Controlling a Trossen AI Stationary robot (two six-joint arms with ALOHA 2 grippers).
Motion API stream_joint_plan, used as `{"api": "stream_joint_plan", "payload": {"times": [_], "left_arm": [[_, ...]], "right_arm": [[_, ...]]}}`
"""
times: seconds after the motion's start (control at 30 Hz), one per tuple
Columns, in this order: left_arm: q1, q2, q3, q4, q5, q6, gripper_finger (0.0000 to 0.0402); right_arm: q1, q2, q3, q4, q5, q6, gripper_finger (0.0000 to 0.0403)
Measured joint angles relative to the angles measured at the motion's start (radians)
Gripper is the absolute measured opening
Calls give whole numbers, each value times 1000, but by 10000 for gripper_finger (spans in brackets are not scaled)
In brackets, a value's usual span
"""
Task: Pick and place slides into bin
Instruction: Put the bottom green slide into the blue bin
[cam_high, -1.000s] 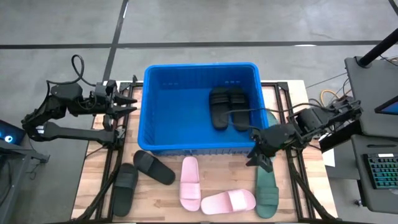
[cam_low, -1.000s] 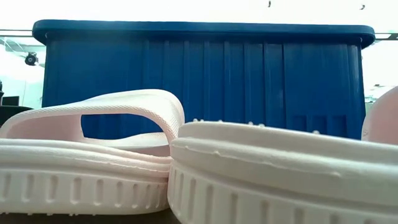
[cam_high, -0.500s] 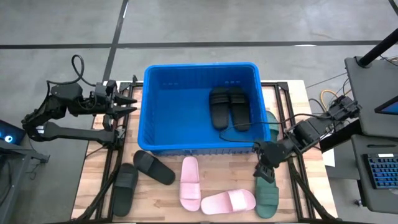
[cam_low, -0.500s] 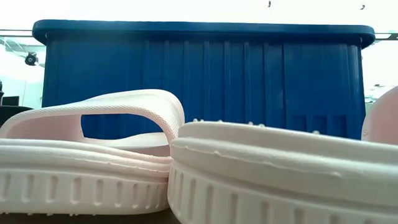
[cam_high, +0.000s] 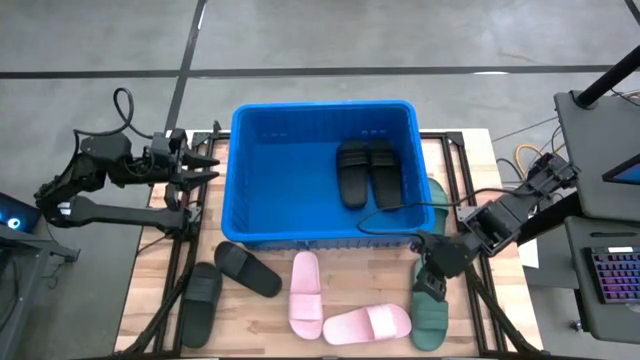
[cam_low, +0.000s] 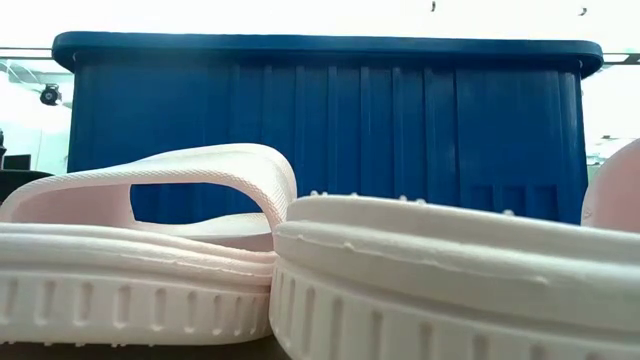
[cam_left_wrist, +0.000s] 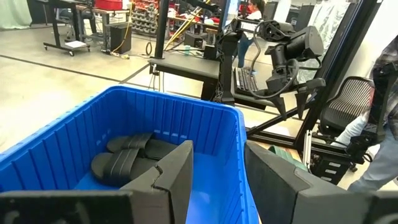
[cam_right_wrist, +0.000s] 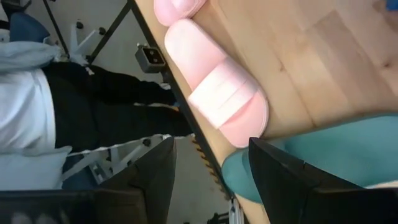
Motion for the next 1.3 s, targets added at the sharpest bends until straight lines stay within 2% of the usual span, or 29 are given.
{"api": "stream_joint_plan", "payload": {"times": [0.17,0.47,0.83,1.03,1.3], "left_arm": [[0,-2,0,-2,1,-1,128],[0,-1,0,-6,1,-1,128],[0,-4,-5,-5,5,-1,128],[0,-16,-46,-5,4,-1,128],[0,-36,-79,-2,4,-26,128]], "right_arm": [[20,0,0,0,48,0,192],[21,0,-17,1,49,1,192],[60,0,-70,9,44,125,192],[107,9,-84,10,115,197,192],[126,59,-87,44,120,192,192]]}}
